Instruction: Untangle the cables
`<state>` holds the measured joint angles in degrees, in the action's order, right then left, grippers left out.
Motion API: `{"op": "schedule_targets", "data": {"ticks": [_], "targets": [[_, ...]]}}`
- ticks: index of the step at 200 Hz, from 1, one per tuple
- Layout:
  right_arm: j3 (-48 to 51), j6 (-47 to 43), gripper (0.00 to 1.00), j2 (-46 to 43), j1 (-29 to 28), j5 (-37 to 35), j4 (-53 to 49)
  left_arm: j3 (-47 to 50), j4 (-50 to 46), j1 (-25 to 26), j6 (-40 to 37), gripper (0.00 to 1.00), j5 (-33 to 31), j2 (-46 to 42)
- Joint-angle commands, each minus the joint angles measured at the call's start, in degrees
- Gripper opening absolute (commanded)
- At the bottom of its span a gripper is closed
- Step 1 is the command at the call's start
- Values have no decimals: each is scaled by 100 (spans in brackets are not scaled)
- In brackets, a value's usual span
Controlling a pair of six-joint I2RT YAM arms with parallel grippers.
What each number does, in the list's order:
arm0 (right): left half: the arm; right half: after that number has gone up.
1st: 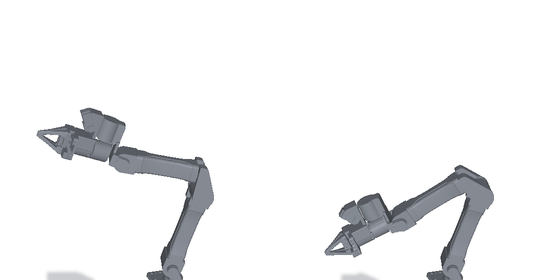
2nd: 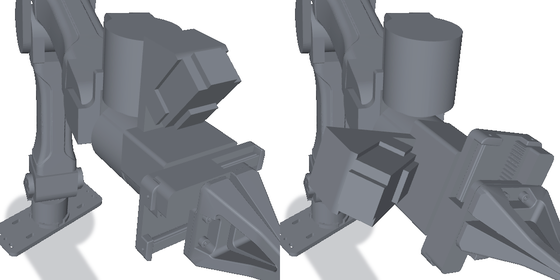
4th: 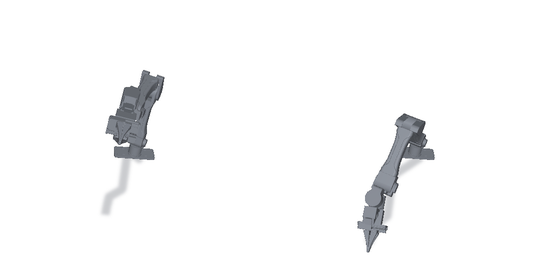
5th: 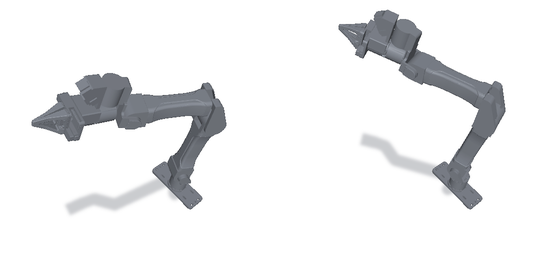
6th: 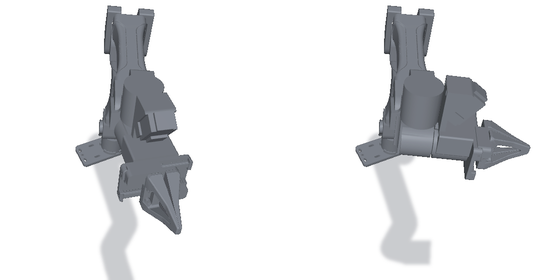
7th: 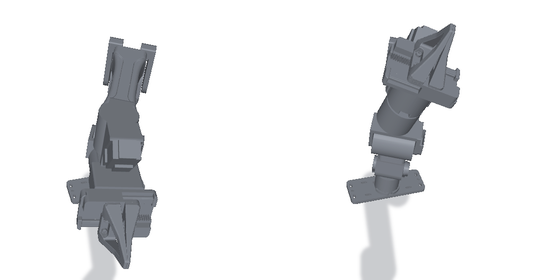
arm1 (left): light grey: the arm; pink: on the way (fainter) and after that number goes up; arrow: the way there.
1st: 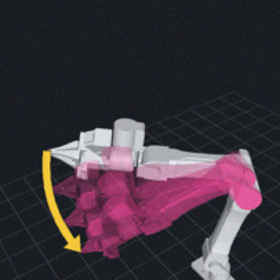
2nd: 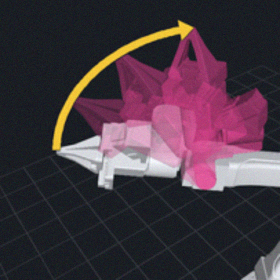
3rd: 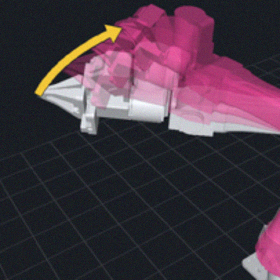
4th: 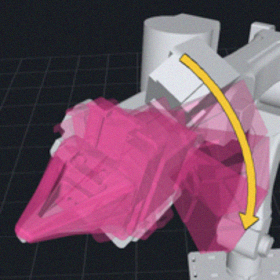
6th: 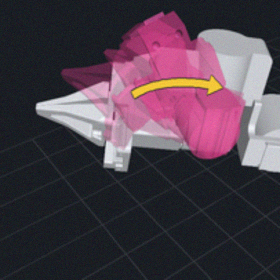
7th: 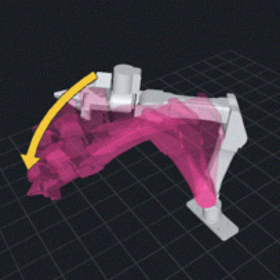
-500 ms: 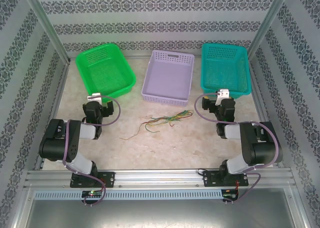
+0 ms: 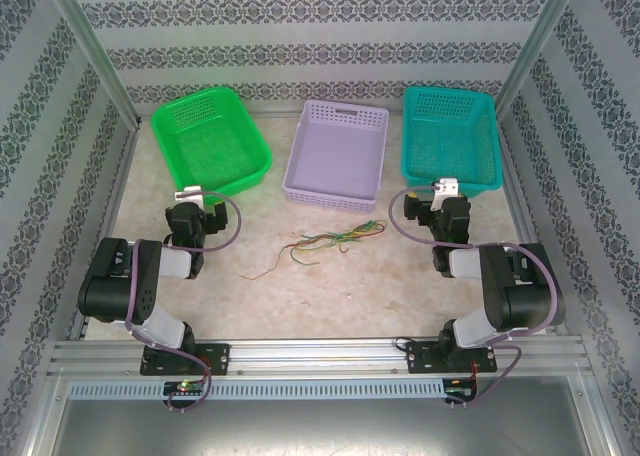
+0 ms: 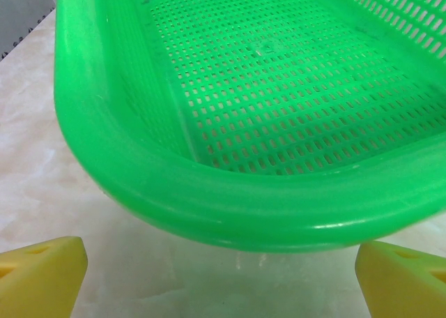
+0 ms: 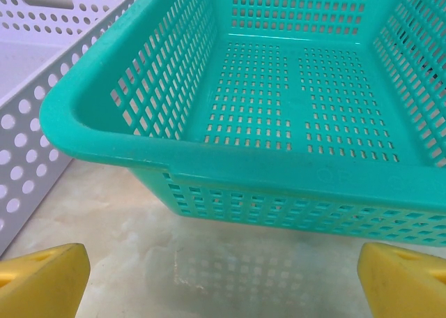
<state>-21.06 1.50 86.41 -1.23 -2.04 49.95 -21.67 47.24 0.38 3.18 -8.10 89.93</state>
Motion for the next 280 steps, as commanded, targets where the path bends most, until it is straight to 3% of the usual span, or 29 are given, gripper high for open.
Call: {"op": "schedule_targets", "data": {"ticks": [1,18,34,55,73,97,104,115,128,141,148,157,174,192,229,280], "targets": [[-118,22,98,0,58,84,85,-78,267,50,-81,99,36,-61],[-124,40,98,-206,-3,-166,85,-52,-83,100,-70,100,-222,-554],[-387,-87,98,-1213,-355,-1135,-1253,-335,-1279,381,-49,100,-1020,-1574],[-715,-110,98,-2324,-889,-1924,-1727,-804,-2168,776,-228,100,-1316,-2552],[-2016,707,98,-2853,-1293,-2679,-3667,-1465,-2885,1063,-691,100,-1407,-2981],[-3883,3361,98,-2813,-1079,-1726,-6944,-2459,-4042,1161,-160,100,-1537,-3130],[-3961,3974,98,-2795,-1034,-1589,-7289,-2989,-4873,1159,393,100,-1611,-3033],[-3838,4169,98,-2801,-888,-592,-7189,-3950,-6536,1140,1527,99,-1404,-2765],[-3992,4637,86,-2690,-1092,-573,-7992,-4921,-8316,1133,2900,99,-1049,-2375],[-4018,5158,69,-2531,-1365,-275,-8543,-5091,-8402,1070,3200,100,239,-2095],[-3911,5400,60,-2466,-1517,57,-8598,-5101,-8395,1123,3340,92,794,-1946],[-3682,5814,58,-2385,-1797,287,-8552,-5067,-8455,1299,3655,80,1108,-1787],[-3141,6547,66,-2172,-2220,635,-8177,-4782,-8389,1781,4135,66,1422,-1614],[-2479,6883,72,-1907,-2320,912,-7299,-4362,-8115,2440,4419,57,1429,-1560],[-1698,7475,74,-1076,-2024,1217,-5602,-3728,-7498,3225,5000,51,1826,-1296],[-1713,7984,69,-85,-2092,1101,-4615,-3559,-7343,3503,5279,46,1927,-1085]]}}
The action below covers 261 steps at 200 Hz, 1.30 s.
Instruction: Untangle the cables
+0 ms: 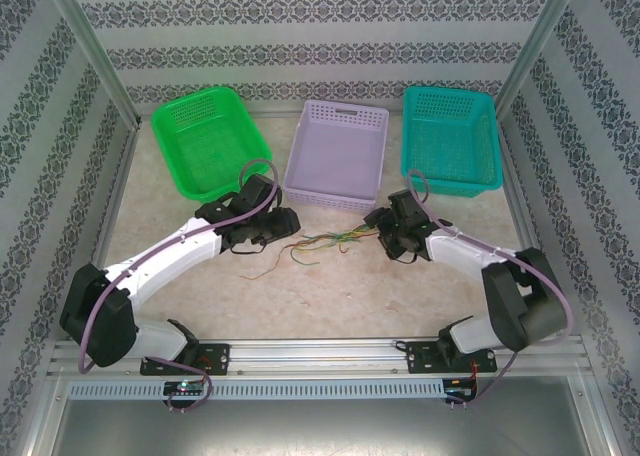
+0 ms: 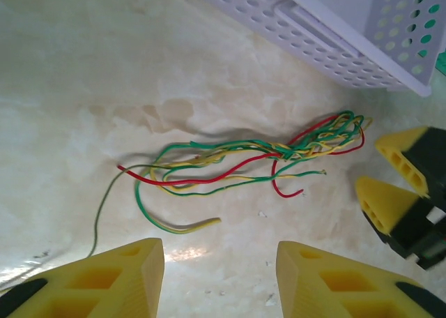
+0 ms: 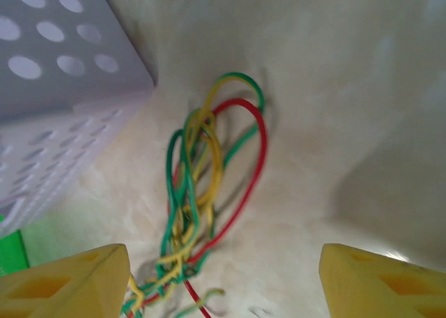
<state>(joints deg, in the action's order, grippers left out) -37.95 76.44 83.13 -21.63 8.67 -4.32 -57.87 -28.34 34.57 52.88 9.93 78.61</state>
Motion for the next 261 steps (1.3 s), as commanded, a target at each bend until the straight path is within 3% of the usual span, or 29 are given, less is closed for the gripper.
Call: {"op": "schedule_targets", "data": {"ticks": [1,53,104,124,137,157,177,195,220,261], "targets": [[-21,500,68,254,-57,26,824,67,219,85,310,46,123,48],[150,1305,51,821,-267,-212,1037,-23,5,81,205,43,44,40],[68,1579,24,1188,-272,-475,922,-94,-160,84,255,43,35,-40],[163,1673,0,1119,-284,-503,1003,-85,-209,84,401,43,76,-129],[305,1735,0,839,-335,-598,1108,-73,-213,85,665,44,196,-164],[497,1580,0,97,-479,-839,1173,-37,-167,85,1693,57,530,-154],[511,1224,0,-696,-608,-844,1081,56,-9,82,3366,69,965,-172],[463,906,0,-1209,-762,-873,930,-41,378,121,4659,73,1197,-220],[506,536,0,-1649,-878,-960,1007,-841,-315,265,5558,89,893,-232],[340,105,0,-1669,-877,-691,1378,-796,-17,501,6926,92,800,-141]]}}
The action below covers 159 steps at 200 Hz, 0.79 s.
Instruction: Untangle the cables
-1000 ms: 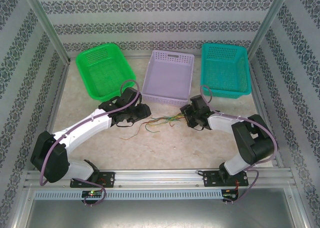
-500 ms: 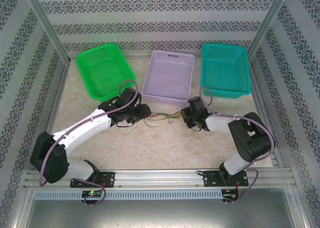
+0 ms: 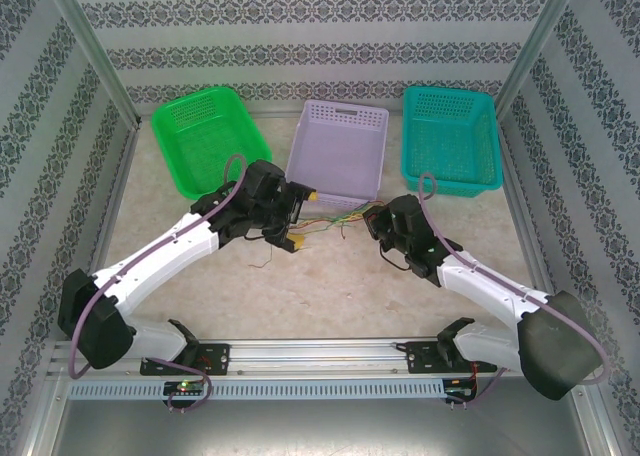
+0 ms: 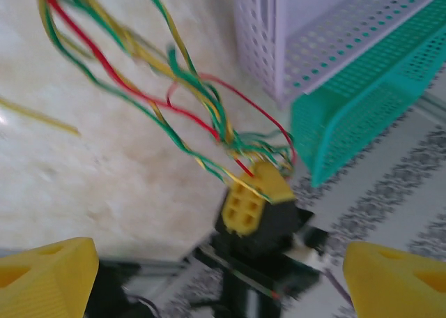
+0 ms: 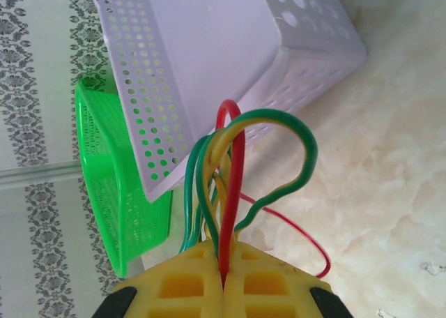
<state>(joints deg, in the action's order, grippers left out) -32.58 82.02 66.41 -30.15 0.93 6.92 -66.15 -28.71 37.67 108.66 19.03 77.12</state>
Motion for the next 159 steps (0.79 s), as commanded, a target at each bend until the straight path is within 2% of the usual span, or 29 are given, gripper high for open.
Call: {"op": "schedule_targets", "data": {"ticks": [1,24,43,79,92,100,110,120,139,159], "targets": [[-201,-460,0,8,-25,91,260,32,26,194,1354,92,-114,24],[-317,-541,0,35,-98,252,335,-25,50,200,1401,88,15,365],[-367,-537,0,-25,-162,365,362,-36,-178,200,1354,80,-63,553],[-381,-582,0,-161,-311,668,333,416,1225,184,1609,73,-355,999],[-383,-651,0,-215,-348,739,193,441,1392,180,1642,56,-270,1204],[-349,-638,0,-278,-360,727,142,426,1371,187,1575,40,-304,1260],[-320,-572,0,-388,-360,692,38,421,1177,171,1509,15,-436,1217],[-360,-515,0,-503,-331,653,-212,447,1042,125,1270,1,-677,1098],[-670,-129,0,-653,-189,608,-1377,366,504,-75,444,0,-1046,800],[-985,887,0,-594,53,906,-2783,211,429,-211,-967,0,-1427,579]]}}
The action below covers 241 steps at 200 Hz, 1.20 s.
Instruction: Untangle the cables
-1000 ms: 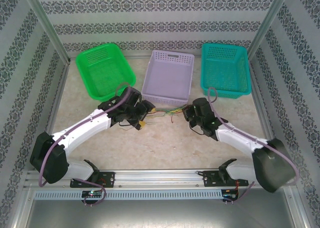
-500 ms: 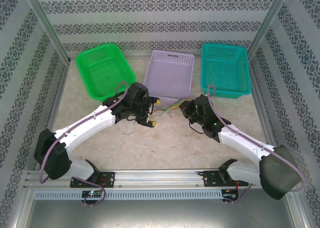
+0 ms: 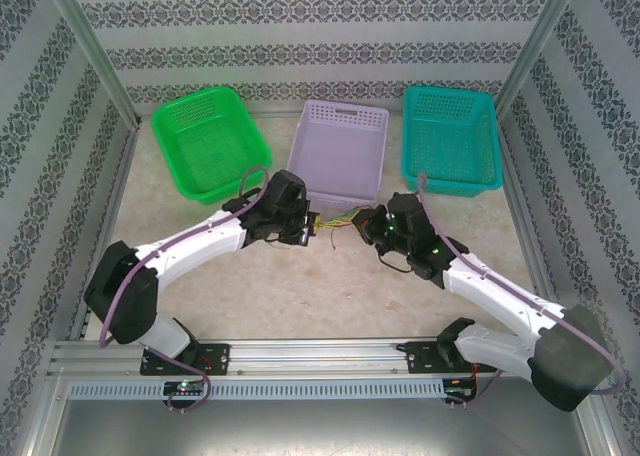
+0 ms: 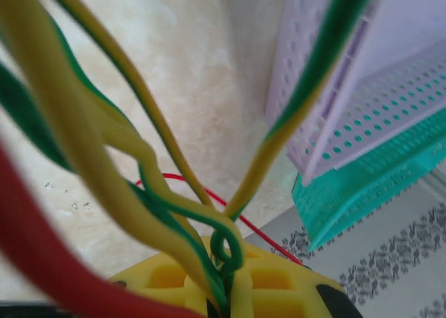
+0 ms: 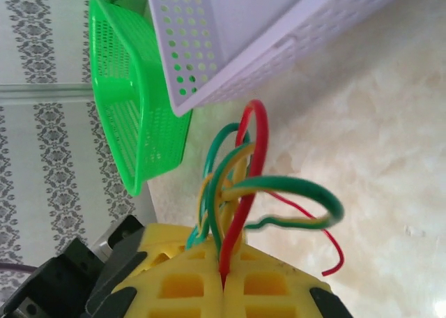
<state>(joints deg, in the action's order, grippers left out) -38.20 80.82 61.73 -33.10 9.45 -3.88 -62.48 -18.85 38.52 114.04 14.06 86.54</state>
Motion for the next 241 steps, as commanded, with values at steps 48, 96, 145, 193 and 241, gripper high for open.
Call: {"op": "schedule_targets", "data": {"ticks": [48,96,145,193,241], "targets": [[-477,2858,0,445,878,1613,-1966,481,754,-114,-4950,0,-1299,-1109],[-833,2354,10,637,1409,2152,-2098,1972,2298,41,-6089,0,-1727,-2245],[-2799,-1338,54,619,832,1352,-3935,1107,1593,32,-5846,0,-1346,-1700],[-2850,-6486,51,480,227,745,-3034,-183,212,-162,-6912,0,-708,-1132],[-2784,-9080,48,855,-39,1058,-1936,-988,-804,-389,-7674,0,421,-497]]}}
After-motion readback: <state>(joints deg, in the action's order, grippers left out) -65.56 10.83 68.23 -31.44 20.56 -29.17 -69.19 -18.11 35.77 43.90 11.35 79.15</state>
